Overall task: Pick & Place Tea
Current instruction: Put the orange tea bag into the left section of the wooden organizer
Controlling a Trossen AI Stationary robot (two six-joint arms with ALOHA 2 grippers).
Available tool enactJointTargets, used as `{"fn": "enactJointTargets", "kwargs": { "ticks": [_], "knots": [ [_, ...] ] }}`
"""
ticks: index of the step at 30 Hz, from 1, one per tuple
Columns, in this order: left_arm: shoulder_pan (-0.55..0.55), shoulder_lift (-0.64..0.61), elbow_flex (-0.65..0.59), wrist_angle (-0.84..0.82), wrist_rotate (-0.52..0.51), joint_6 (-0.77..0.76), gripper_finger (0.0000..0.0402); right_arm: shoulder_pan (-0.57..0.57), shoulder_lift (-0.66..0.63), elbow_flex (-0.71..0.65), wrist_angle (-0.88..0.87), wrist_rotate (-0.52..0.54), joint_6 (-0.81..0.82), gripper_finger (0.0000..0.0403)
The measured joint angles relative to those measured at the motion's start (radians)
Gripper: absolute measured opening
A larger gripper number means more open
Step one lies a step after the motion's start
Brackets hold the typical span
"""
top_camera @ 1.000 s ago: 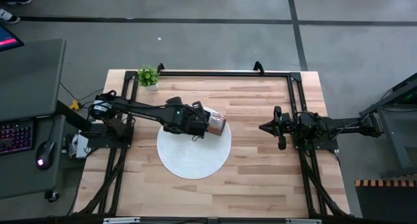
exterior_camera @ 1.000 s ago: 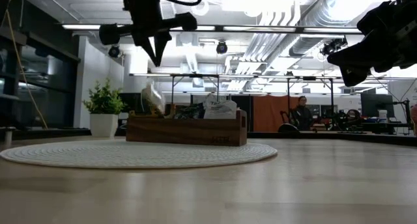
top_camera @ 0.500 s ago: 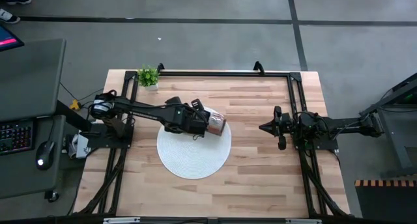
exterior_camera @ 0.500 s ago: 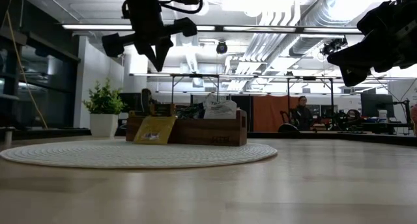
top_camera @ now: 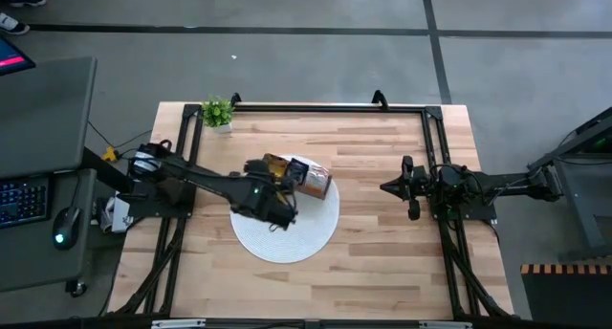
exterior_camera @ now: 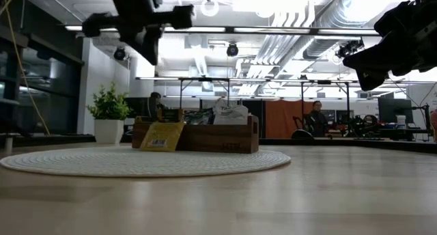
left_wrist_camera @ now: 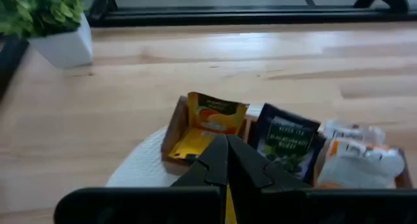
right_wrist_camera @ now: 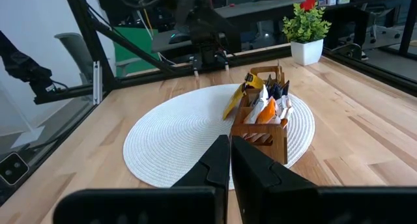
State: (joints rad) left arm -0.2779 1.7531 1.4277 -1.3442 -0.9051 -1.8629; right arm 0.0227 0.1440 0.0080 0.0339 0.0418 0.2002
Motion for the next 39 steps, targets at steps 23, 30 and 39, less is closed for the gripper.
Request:
{"fn": "enactJointTargets", "kwargs": {
  "ticks": [23, 30, 39],
  "knots": [
    [-0.259, -0.696, -0.854, 0.627, 0.118, -0.192, 0.0000, 0.000, 0.000, 0.000, 0.000, 0.000, 0.000, 0.0012],
    [-0.259, -0.825, -1.103, 1.026, 0.135, 0.160, 0.0000, 0.000, 0.000, 0.000, 0.000, 0.000, 0.000, 0.0012],
    [-0.180, -0.859, -1.290, 1.344, 0.228, 0.707, 0.0000, 0.000, 0.000, 0.000, 0.000, 0.000, 0.000, 0.0012]
  ]
}}
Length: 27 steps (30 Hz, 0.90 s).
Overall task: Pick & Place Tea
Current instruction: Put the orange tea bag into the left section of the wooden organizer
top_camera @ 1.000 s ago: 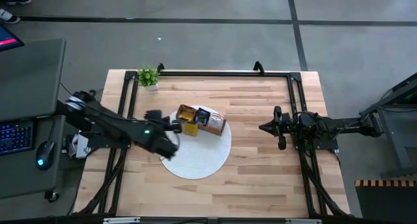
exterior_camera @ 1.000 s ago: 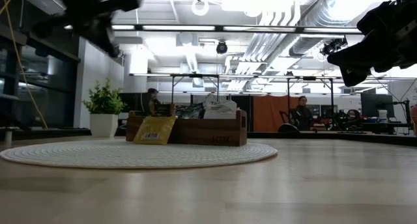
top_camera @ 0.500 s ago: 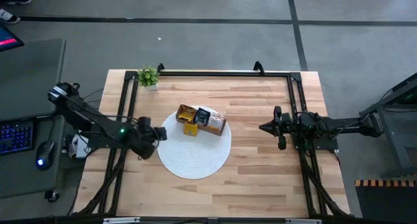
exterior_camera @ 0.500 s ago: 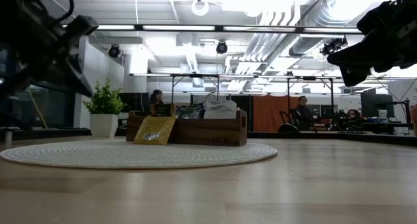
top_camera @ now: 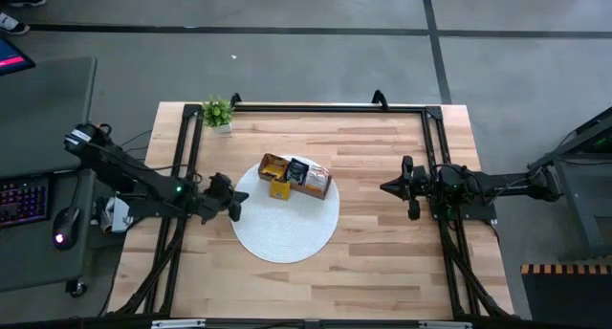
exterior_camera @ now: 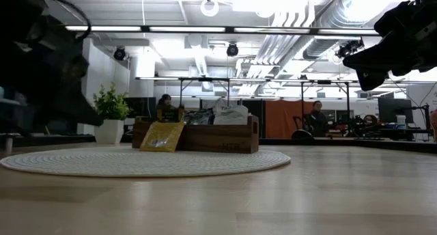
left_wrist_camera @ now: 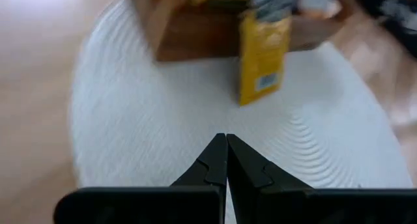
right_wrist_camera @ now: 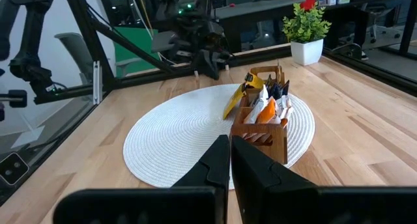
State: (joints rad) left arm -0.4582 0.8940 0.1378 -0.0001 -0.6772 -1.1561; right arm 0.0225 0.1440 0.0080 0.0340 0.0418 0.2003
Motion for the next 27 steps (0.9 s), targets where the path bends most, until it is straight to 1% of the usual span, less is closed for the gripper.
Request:
{"fn": "enactJointTargets", "kwargs": {
  "ticks": [3, 7, 10, 13, 16, 20, 24, 27],
  "knots": [
    [0.058, 0.000, -0.027, 0.149, 0.020, 0.213, 0.0000, 0.000, 0.000, 0.000, 0.000, 0.000, 0.000, 0.0012],
    [0.132, 0.000, -0.032, 0.234, 0.051, 0.463, 0.0000, 0.000, 0.000, 0.000, 0.000, 0.000, 0.000, 0.0012],
    [0.183, 0.002, -0.032, 0.260, 0.129, 0.635, 0.0000, 0.000, 0.000, 0.000, 0.000, 0.000, 0.000, 0.0012],
    [0.223, 0.028, -0.032, 0.295, 0.216, 0.769, 0.0000, 0.000, 0.000, 0.000, 0.000, 0.000, 0.000, 0.0012],
    [0.256, 0.064, -0.035, 0.346, 0.272, 0.813, 0.0000, 0.000, 0.000, 0.000, 0.000, 0.000, 0.000, 0.0012],
    [0.278, 0.138, -0.049, 0.473, 0.303, 0.812, 0.0000, 0.000, 0.000, 0.000, 0.000, 0.000, 0.000, 0.0012],
    [0.278, 0.212, -0.050, 0.543, 0.277, 0.777, 0.0003, 0.000, 0.000, 0.000, 0.000, 0.000, 0.000, 0.0012],
    [0.278, 0.260, -0.050, 0.569, 0.252, 0.727, 0.0018, 0.000, 0.000, 0.000, 0.000, 0.000, 0.000, 0.0012]
  ]
}}
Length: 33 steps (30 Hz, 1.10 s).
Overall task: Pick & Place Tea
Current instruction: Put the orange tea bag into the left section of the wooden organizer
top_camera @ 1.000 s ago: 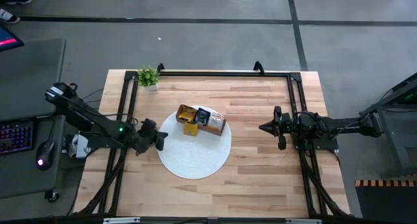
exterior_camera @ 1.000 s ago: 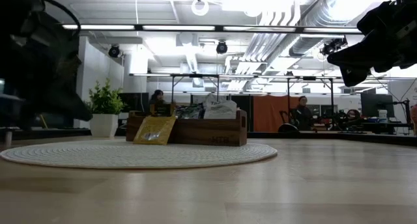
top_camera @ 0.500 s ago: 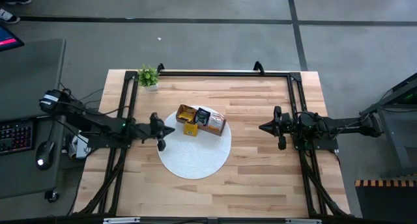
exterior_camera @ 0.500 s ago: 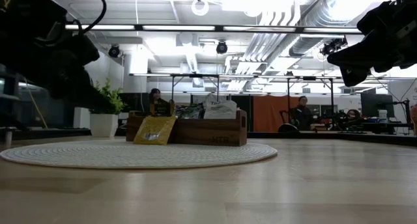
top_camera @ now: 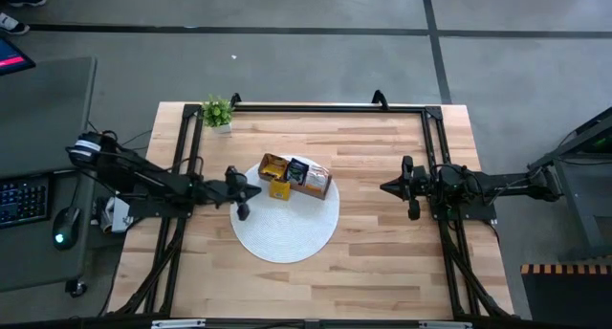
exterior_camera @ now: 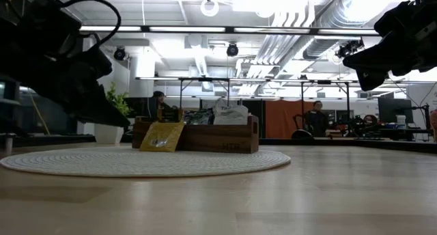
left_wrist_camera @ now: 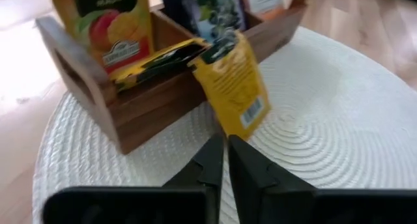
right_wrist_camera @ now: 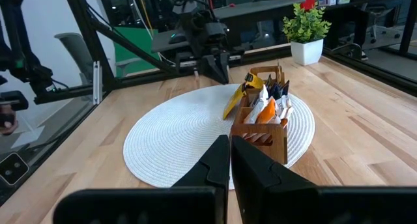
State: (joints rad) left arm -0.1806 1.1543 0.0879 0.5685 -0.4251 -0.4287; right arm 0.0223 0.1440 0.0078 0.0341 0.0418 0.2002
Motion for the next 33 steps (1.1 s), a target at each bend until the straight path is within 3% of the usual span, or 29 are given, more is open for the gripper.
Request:
{"fn": "enactJointTargets", "kwargs": {
  "ticks": [13, 33],
  "knots": [
    [-0.001, 0.145, 0.020, 0.140, -0.015, -0.013, 0.0193, 0.000, 0.000, 0.000, 0.000, 0.000, 0.000, 0.0012],
    [0.091, 0.372, 0.096, 0.289, 0.088, 0.007, 0.0205, 0.000, 0.000, 0.000, 0.000, 0.000, 0.000, 0.0012]
  ]
}}
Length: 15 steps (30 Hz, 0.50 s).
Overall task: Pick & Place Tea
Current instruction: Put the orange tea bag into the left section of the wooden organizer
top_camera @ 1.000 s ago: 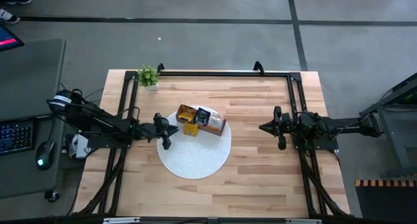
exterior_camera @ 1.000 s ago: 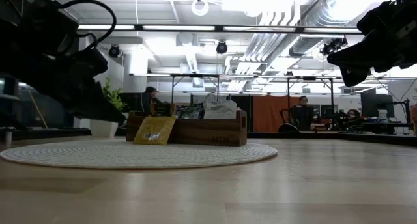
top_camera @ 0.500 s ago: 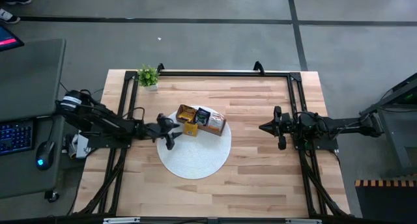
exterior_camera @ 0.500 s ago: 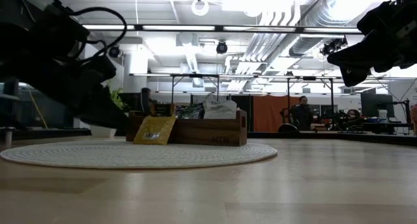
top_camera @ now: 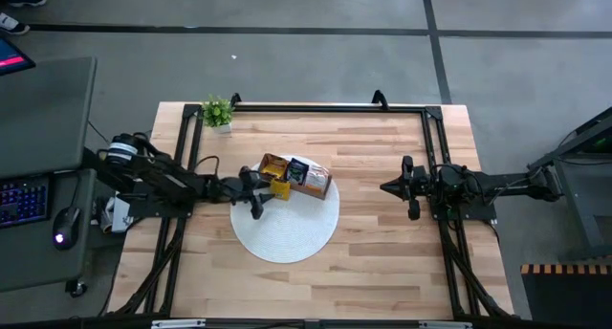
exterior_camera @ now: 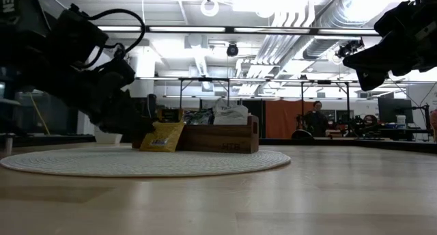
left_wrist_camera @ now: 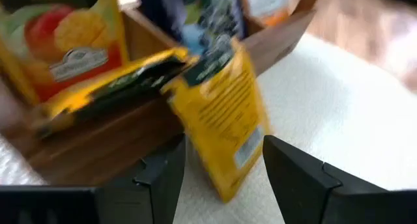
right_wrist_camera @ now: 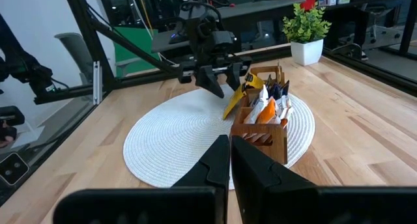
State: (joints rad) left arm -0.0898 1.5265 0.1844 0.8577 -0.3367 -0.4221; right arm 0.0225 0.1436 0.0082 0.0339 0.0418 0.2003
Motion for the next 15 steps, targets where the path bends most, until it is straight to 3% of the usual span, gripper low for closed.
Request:
{"fn": "enactJointTargets", "kwargs": {
  "ticks": [10, 15],
  "knots": [
    [0.000, 0.061, 0.028, 0.033, 0.015, -0.010, 0.0202, 0.000, 0.000, 0.000, 0.000, 0.000, 0.000, 0.0012],
    [0.000, 0.062, 0.042, 0.030, -0.016, -0.007, 0.0149, 0.000, 0.000, 0.000, 0.000, 0.000, 0.000, 0.0012]
  ]
}}
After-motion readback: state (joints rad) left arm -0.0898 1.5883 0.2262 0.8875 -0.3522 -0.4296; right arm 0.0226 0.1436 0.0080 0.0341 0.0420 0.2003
